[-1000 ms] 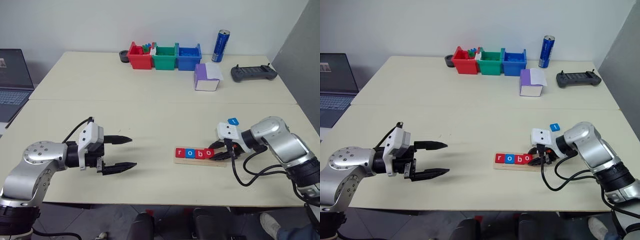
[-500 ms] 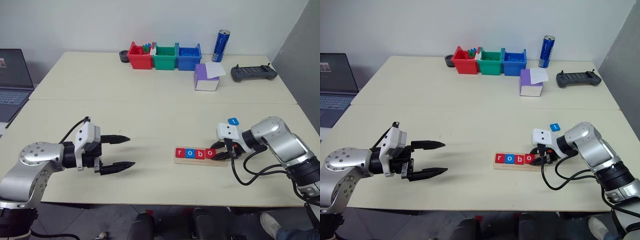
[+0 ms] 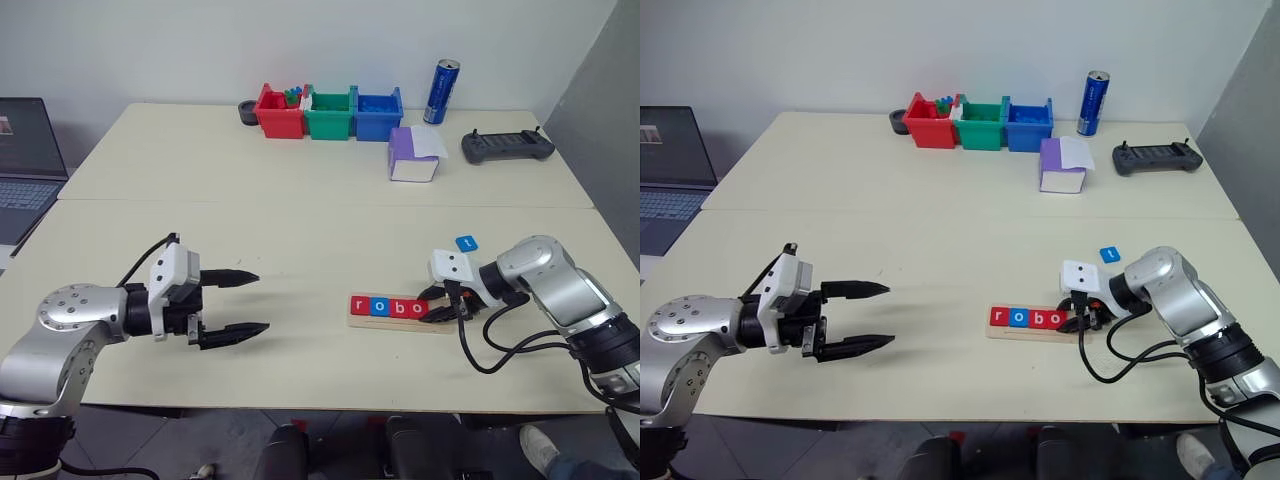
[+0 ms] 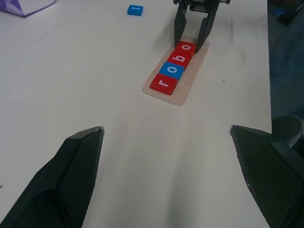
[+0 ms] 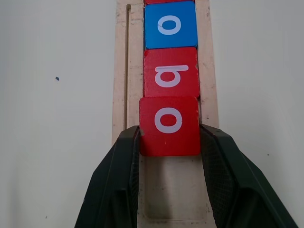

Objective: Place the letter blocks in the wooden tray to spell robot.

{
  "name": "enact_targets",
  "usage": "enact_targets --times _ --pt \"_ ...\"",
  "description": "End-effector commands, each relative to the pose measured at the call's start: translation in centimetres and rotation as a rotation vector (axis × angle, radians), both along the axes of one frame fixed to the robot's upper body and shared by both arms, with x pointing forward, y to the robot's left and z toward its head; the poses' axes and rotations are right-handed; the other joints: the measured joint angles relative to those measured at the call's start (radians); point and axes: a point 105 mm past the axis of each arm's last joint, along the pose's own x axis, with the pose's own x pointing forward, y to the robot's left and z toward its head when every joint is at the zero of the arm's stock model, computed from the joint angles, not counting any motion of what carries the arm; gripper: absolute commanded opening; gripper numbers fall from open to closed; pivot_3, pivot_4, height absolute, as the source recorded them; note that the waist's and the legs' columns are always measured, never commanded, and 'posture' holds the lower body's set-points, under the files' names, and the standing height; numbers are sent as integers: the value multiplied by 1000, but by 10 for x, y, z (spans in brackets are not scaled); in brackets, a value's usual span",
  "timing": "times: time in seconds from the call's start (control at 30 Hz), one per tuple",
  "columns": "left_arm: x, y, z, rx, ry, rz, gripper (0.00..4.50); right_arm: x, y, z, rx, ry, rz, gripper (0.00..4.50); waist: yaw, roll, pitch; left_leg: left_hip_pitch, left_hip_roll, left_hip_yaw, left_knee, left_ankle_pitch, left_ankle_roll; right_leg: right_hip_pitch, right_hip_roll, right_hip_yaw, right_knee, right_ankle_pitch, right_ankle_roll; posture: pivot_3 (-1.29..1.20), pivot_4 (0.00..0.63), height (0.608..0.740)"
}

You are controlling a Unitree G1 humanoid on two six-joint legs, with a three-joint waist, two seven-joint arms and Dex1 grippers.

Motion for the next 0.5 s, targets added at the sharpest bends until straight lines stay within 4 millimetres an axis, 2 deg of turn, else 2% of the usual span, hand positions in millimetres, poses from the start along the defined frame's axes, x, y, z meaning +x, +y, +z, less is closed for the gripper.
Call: enact_targets --times 0.03,0.4,0.5 --pt "-2 0 10 10 -46 -10 4500 1 3 4 -11 -41 19 1453 0 0 0 0 0 0 0 0 0 0 0 0 0 0 0 0 150 740" --pt "0 -2 13 1 -55 -14 4500 1 1 6 -19 -31 3 1453 0 0 0 0 0 0 0 0 0 0 0 0 0 0 0 0 150 740" --pt "1 -2 13 2 -53 -14 4500 1 0 6 -24 -22 -5 2444 0 0 0 0 0 0 0 0 0 0 0 0 0 0 0 0 150 740"
